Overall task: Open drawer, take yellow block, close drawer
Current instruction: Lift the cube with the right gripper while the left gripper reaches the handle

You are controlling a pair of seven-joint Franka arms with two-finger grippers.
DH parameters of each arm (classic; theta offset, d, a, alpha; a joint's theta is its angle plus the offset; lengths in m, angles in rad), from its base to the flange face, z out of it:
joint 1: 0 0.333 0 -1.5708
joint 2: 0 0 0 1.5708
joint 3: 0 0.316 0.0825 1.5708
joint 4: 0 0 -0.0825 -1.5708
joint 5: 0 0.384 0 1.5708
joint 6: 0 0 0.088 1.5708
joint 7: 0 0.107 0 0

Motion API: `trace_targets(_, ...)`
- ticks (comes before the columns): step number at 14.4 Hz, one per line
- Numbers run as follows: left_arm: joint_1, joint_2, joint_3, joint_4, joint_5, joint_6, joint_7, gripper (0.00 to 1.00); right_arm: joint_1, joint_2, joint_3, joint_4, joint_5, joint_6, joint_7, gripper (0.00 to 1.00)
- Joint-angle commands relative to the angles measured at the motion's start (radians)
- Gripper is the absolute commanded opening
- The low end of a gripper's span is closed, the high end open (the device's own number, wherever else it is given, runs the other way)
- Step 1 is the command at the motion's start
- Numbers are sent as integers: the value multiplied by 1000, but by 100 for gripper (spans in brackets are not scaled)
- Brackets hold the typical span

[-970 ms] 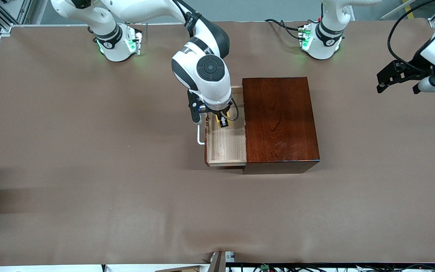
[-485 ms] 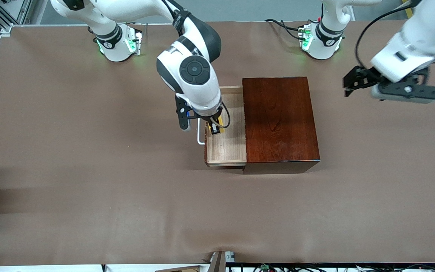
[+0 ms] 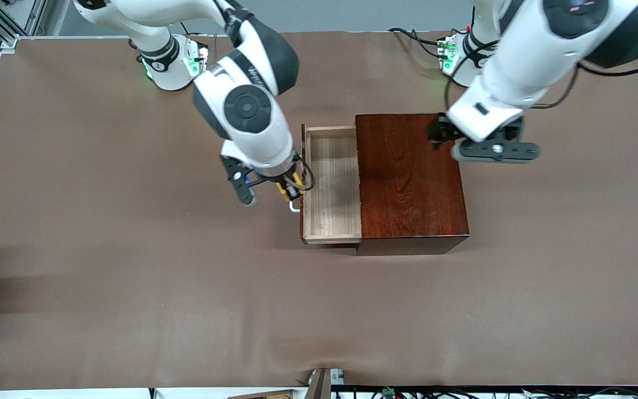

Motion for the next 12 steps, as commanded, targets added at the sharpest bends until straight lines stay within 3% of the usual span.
trace_targets(1, -66, 93, -14, 81, -5, -8, -76, 100, -68, -52, 11, -15, 1, -86, -194, 0)
trace_targets(6, -236, 250, -8, 207, -2, 75, -406, 100, -158, -75, 6, -37, -10, -147, -449, 0)
trace_targets(12, -370, 342, 1, 216, 27, 293, -656, 100, -302, -83, 6, -89, -55, -145, -765, 0)
